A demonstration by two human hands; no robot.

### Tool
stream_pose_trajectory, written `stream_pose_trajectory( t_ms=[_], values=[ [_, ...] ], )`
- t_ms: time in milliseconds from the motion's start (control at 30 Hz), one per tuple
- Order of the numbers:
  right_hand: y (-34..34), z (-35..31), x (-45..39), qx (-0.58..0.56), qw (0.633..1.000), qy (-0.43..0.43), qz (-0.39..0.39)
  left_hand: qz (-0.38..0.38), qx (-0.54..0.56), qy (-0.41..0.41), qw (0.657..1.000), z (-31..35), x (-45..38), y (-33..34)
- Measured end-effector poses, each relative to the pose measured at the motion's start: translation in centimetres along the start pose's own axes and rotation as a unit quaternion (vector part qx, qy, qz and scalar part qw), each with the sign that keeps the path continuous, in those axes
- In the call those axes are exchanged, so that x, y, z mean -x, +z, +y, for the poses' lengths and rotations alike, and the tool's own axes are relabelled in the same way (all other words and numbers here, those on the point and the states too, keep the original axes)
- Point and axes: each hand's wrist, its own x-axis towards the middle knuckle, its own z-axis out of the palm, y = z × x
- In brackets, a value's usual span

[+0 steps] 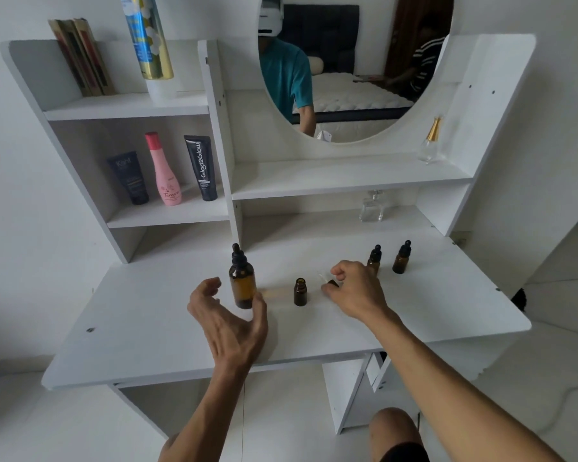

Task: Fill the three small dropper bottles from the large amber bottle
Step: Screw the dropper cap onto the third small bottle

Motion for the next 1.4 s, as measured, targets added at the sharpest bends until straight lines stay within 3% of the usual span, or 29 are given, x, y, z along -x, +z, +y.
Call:
stream_pose_trajectory(
  t_ms=[133, 200, 300, 433, 667, 933, 1400],
  values=[
    [0.4, 0.1, -0.1, 0.018, 1.0, 0.0, 0.003, -0.051, 0.013, 0.151, 0.987, 1.0, 1.5, 0.8],
    [0.5, 0.0, -0.2, 0.025, 1.0, -0.006, 0.008, -0.124, 0.004, 0.169, 0.978, 2.0, 2.2, 1.7],
    [0.5, 0.0, -0.2, 0.036, 0.999, -0.008, 0.007, -0.228, -0.041, 0.112, 0.966, 2.7, 2.8, 3.3],
    [0.0, 0.1, -0.1, -0.007, 1.0, -0.015, 0.02, -0.278, -0.055, -0.004, 0.959, 3.0, 2.5, 4.9],
    [-3.3, -2.3, 0.0, -0.044, 0.995, -0.094, 0.005, -0.284, -0.051, -0.048, 0.956, 2.8, 0.9, 6.5],
    [-5.2, -4.8, -0.6, 0.037, 0.983, -0.168, -0.058, -0.27, -0.028, -0.059, 0.961, 2.4, 0.6, 7.2],
    [-4.8, -6.8, -1.5, 0.125, 0.962, -0.206, -0.126, -0.264, -0.019, -0.063, 0.962, 1.4, 0.8, 7.6]
  ],
)
